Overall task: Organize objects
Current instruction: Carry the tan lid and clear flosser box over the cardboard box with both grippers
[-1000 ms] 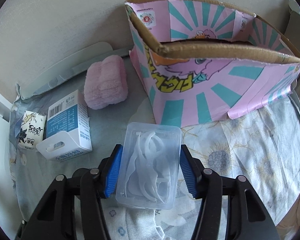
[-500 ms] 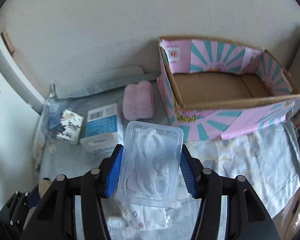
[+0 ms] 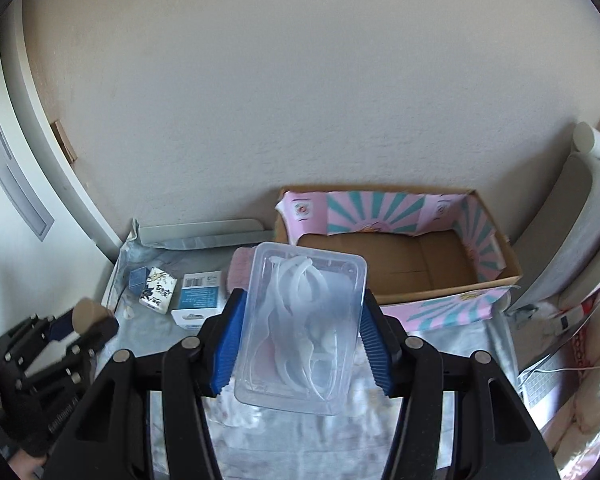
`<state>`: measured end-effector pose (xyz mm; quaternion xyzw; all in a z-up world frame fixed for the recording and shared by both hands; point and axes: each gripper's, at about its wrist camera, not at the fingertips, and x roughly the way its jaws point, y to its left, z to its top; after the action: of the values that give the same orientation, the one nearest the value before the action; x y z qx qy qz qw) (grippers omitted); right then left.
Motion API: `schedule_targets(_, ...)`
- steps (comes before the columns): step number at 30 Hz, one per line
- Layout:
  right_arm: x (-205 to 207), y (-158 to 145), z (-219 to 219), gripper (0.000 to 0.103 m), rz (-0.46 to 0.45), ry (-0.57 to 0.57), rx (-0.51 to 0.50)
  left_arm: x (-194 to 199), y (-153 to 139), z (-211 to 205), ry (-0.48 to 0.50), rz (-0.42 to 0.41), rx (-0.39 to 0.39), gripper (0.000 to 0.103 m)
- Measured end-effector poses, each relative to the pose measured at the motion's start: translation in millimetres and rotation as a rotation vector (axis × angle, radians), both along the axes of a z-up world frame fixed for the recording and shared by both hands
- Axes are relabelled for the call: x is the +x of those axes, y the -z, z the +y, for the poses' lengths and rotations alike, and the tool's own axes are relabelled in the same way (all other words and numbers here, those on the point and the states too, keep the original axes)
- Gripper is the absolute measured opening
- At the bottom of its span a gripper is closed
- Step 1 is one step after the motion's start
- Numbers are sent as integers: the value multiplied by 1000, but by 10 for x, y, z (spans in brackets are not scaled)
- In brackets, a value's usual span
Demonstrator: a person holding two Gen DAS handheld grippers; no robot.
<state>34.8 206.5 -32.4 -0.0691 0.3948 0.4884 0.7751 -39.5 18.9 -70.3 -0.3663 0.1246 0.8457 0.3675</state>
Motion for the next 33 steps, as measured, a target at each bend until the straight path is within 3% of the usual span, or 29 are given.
schedule_targets(9, 628, 33, -523, 51, -8, 8, -10, 277, -296, 700, 14, -10, 14, 31)
schedule_targets(18, 1133, 230, -842, 51, 5, 20, -23, 596, -313, 1351, 53, -22, 15, 31)
schedule_targets(33, 1617, 367, -747, 51, 47, -26, -15, 575, -192, 1999, 88, -59, -24, 31)
